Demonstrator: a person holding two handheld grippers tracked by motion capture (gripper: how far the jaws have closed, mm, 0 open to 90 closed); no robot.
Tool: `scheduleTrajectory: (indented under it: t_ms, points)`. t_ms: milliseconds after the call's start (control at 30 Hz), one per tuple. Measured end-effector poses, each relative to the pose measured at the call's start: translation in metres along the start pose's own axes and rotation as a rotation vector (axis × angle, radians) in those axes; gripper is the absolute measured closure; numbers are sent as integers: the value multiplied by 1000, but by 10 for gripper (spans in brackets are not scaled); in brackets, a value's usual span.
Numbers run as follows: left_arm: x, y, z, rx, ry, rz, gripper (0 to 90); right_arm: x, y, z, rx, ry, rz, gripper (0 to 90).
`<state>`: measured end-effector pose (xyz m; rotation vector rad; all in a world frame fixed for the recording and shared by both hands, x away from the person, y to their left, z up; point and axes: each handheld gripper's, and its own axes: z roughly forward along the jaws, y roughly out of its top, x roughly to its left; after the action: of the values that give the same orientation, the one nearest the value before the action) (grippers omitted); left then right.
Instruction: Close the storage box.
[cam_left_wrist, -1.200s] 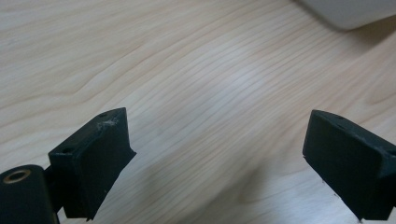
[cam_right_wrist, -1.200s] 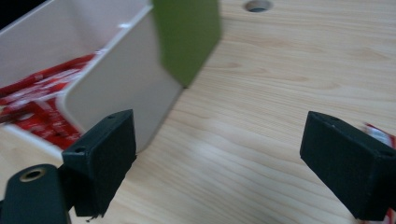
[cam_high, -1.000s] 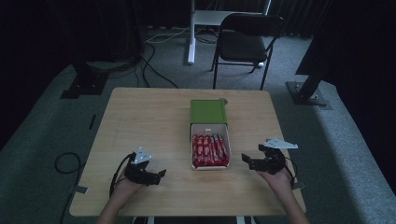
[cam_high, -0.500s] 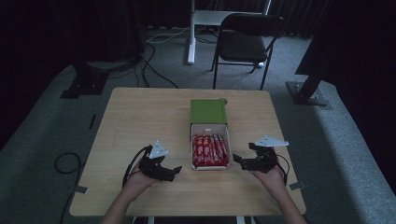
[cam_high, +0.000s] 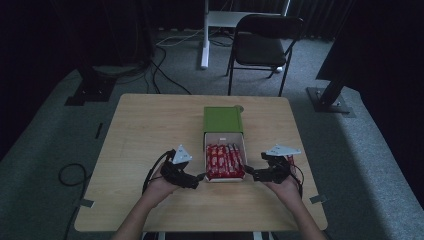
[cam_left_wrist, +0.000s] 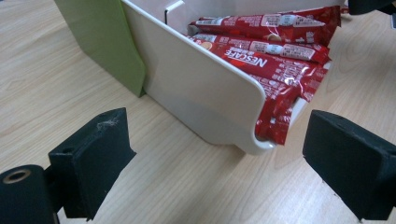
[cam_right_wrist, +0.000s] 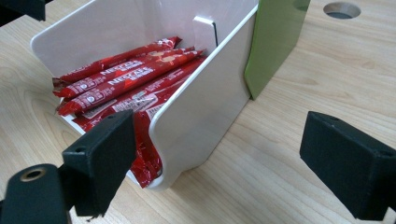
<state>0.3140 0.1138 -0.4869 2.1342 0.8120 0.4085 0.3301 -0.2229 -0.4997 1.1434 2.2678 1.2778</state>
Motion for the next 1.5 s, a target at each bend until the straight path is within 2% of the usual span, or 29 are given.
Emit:
scheduleTrajectory:
  t_ms: [200, 367, 467, 1500]
  points:
    - [4, 6, 8, 3, 13, -6, 86, -3, -2, 3, 14, -11, 2, 106]
    - [8, 8, 12, 11, 44, -5, 87, -5, -2, 5, 17, -13, 13, 105]
    - [10, 9, 14, 13, 34, -12, 86, -5, -1, 7, 18, -12, 11, 105]
    - [27, 21, 28, 47, 54, -14, 86, -11, 11, 20, 27, -29, 15, 104]
